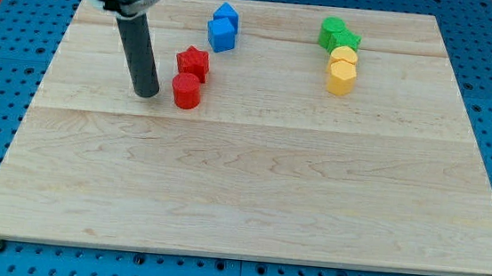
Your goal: Adjust the red blocks vertically at the bottom of the cube
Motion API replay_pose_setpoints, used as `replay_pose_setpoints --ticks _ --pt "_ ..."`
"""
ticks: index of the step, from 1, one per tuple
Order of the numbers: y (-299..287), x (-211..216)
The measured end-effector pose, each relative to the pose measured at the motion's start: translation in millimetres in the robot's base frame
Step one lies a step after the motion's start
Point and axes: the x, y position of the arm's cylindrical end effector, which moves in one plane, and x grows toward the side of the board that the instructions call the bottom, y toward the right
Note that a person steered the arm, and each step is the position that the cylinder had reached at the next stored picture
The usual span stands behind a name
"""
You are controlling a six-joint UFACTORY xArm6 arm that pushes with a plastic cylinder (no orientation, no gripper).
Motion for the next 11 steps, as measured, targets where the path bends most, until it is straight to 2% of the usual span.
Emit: replay_pose_setpoints --ticks 3,4,6,8,9,10,11 --pt "10.1 -60.2" --pt "3.5 -60.3" --pt "21.5 -5.8" --pt "61.6 -33.6" --pt "61.6 -36.1" --pt "54.2 -6.7" --pt "41.9 44.4"
